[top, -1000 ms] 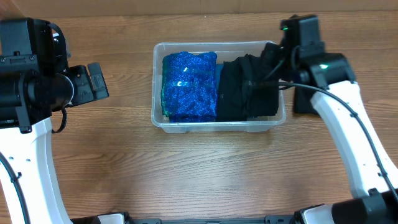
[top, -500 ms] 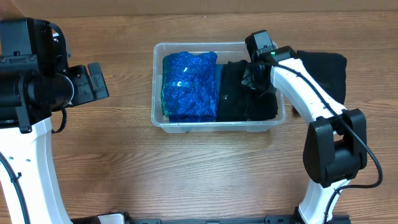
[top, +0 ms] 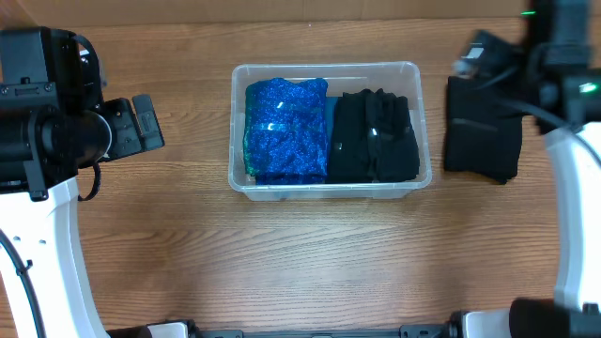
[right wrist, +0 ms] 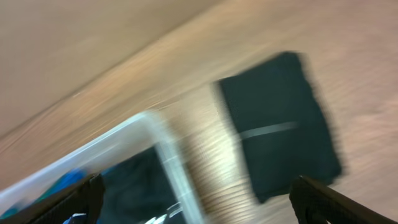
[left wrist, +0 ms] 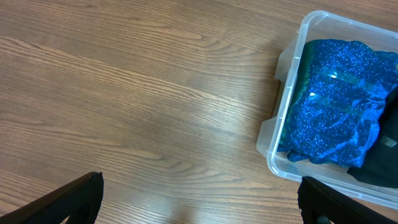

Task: Pack container
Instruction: 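Grasp the last folded black garment with the right gripper and lift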

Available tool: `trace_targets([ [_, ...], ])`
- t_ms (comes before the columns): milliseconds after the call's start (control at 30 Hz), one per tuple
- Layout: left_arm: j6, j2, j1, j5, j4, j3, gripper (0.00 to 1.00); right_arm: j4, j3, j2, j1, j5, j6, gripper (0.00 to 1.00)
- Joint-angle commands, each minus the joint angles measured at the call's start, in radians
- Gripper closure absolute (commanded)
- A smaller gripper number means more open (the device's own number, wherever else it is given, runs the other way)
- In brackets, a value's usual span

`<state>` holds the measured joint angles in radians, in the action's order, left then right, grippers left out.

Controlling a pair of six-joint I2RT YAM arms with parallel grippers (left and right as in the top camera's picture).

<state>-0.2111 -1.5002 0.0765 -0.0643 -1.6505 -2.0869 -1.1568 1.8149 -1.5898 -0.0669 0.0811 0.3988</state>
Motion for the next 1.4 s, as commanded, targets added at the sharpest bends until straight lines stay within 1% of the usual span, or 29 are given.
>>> trace_targets([
  [0,-0.013,-0.004,0.003,0.002,0.002,-0.003,0.00,-0.002,-0.031,-0.093,-0.216,-0.134,-0.096,0.00],
  [67,-0.013,-0.004,0.003,0.002,0.002,-0.003,0.00,0.000,-0.031,-0.155,-0.336,-0.230,-0.119,0.00],
  [133,-0.013,-0.004,0.003,0.002,0.002,-0.003,0.00,-0.002,-0.031,-0.229,-0.419,-0.257,-0.121,0.00],
  [200,-0.013,-0.004,0.003,0.002,0.002,-0.003,0.00,0.003,-0.031,-0.305,-0.472,-0.285,-0.159,0.00],
  [233,-0.013,-0.004,0.003,0.002,0.002,-0.003,0.00,0.035,-0.031,-0.409,-0.510,-0.331,-0.205,0.00],
  [433,-0.013,-0.004,0.003,0.002,0.002,-0.003,0.00,0.078,-0.031,-0.562,-0.500,-0.402,-0.357,0.00],
  [667,-0.013,-0.004,0.003,0.002,0.002,-0.003,0.00,0.111,-0.031,-0.688,-0.470,-0.432,-0.378,0.00],
  [733,-0.013,-0.004,0.003,0.002,0.002,-0.003,0.00,0.113,-0.031,-0.702,-0.458,-0.466,-0.403,0.08],
  [800,-0.013,-0.004,0.003,0.002,0.002,-0.003,0.00,0.113,-0.031,-0.705,-0.442,-0.476,-0.404,0.22],
  [833,-0.013,-0.004,0.003,0.002,0.002,-0.003,0.00,0.112,-0.031,-0.705,-0.433,-0.476,-0.404,0.36],
  [867,-0.013,-0.004,0.003,0.002,0.002,-0.003,0.00,0.110,-0.031,-0.705,-0.427,-0.476,-0.404,0.45],
  [900,-0.013,-0.004,0.003,0.002,0.002,-0.003,0.00,0.101,-0.031,-0.705,-0.418,-0.477,-0.403,0.75],
  [933,-0.013,-0.004,0.003,0.002,0.002,-0.003,0.00,0.092,-0.030,-0.703,-0.414,-0.485,-0.403,0.90],
  [967,-0.013,-0.004,0.003,0.002,0.002,-0.003,0.00,0.083,-0.030,-0.699,-0.412,-0.502,-0.403,0.93],
  [1033,-0.013,-0.004,0.003,0.002,0.002,-0.003,0.00,0.056,-0.029,-0.668,-0.411,-0.559,-0.403,0.96],
  [1133,-0.013,-0.004,0.003,0.002,0.002,-0.003,0.00,0.039,-0.029,-0.571,-0.410,-0.618,-0.403,0.96],
  [1167,-0.013,-0.004,0.003,0.002,0.002,-0.003,0.00,0.031,-0.029,-0.473,-0.402,-0.649,-0.403,0.96],
  [1300,-0.013,-0.004,0.003,0.002,0.002,-0.003,0.00,-0.011,-0.028,-0.223,-0.351,-0.678,-0.395,0.96],
  [1367,-0.013,-0.004,0.003,0.002,0.002,-0.003,0.00,-0.025,-0.028,-0.110,-0.312,-0.678,-0.359,0.96],
])
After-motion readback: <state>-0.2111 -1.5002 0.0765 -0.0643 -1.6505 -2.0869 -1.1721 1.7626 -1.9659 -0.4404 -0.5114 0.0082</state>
